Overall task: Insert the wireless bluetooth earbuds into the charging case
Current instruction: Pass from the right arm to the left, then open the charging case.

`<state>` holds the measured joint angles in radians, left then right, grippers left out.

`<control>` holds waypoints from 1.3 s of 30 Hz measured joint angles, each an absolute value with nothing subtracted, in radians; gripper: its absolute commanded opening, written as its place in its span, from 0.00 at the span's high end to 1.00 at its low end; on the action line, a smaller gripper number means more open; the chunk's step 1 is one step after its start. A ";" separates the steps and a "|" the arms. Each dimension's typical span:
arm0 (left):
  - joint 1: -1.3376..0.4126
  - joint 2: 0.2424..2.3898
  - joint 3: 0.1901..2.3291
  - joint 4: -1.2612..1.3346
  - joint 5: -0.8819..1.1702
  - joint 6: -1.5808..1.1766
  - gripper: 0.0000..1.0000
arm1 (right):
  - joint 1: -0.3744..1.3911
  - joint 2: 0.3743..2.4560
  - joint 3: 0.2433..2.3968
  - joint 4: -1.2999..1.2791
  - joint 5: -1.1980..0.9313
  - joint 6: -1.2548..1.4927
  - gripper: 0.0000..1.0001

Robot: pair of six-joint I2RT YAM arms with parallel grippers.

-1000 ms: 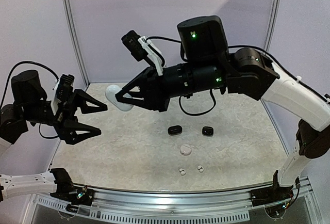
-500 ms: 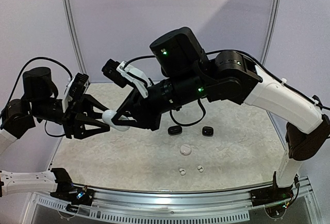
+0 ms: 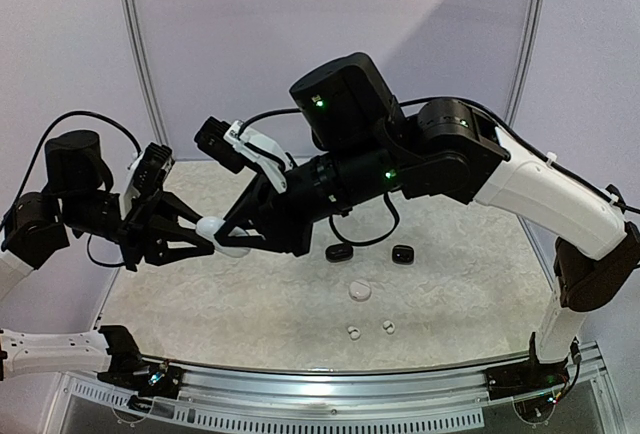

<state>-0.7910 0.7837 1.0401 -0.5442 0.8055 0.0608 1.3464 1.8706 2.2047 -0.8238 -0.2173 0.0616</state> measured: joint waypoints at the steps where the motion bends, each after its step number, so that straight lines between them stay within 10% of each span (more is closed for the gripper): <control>1: -0.791 0.783 1.040 -0.544 0.806 0.059 1.00 | 1.346 1.871 2.205 -0.823 -0.216 0.062 0.79; 5: -0.791 0.776 1.035 -0.535 0.797 0.056 1.00 | 1.348 1.871 2.204 -0.823 -0.191 0.076 0.48; 16: -0.792 0.762 1.031 -0.513 0.789 0.033 1.00 | 1.348 1.871 2.185 -0.822 -0.125 0.086 0.39; 20: -0.792 0.761 1.030 -0.513 0.780 0.033 1.00 | 1.348 1.869 2.163 -0.823 -0.100 0.083 0.21; 39: -0.811 0.764 1.036 -0.645 0.716 0.344 1.00 | 1.354 1.864 2.137 -0.854 -0.035 0.093 0.27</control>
